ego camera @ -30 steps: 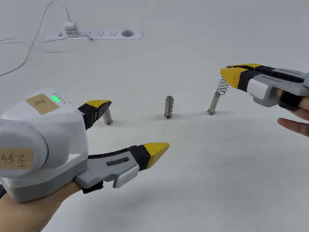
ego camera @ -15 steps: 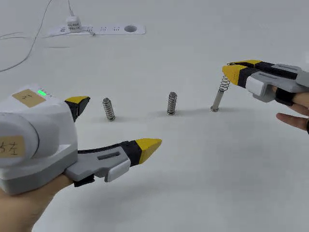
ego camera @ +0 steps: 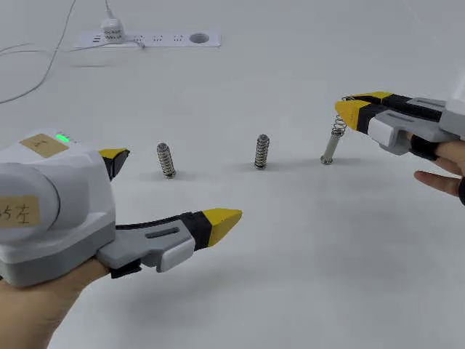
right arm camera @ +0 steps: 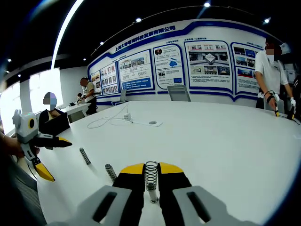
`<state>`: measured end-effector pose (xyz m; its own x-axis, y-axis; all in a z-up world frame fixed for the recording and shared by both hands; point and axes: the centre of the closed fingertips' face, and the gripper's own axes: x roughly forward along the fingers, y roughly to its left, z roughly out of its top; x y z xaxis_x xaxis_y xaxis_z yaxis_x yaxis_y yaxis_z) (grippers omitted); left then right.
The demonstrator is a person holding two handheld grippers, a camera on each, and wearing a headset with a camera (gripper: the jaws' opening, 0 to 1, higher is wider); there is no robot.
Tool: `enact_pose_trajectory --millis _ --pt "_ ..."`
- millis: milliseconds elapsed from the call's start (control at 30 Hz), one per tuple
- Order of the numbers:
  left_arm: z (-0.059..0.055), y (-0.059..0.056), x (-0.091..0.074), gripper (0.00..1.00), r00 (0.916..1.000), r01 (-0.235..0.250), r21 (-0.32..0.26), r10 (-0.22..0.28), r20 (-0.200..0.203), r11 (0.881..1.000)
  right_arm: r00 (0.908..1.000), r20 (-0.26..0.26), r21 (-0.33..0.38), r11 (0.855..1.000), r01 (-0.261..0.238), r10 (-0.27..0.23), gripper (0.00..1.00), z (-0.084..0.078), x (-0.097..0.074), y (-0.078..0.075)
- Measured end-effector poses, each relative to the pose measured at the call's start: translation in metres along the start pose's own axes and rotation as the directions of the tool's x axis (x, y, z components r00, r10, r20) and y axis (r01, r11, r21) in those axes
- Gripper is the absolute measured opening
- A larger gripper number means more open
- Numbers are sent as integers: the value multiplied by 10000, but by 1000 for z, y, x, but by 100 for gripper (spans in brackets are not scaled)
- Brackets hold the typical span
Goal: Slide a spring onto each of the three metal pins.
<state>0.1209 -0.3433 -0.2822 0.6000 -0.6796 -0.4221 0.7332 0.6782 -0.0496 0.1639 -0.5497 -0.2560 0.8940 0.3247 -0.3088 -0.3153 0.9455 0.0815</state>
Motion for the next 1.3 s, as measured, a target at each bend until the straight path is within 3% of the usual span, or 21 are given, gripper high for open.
enact_pose_trajectory --millis 333,600,1300 --pt "1 1 0 98 10000 -3 -35 3 72 10000 9999 -2 -115 9999 113 -113 11 -7 0 4" --pt "1 0 0 96 9999 16 -40 -16 109 10000 9998 39 -619 9979 174 -172 11 -7 -1 10" --pt "1 -1 -1 93 9998 89 -111 -88 152 9999 9951 -899 -789 9963 343 -413 12 -43 5 12"
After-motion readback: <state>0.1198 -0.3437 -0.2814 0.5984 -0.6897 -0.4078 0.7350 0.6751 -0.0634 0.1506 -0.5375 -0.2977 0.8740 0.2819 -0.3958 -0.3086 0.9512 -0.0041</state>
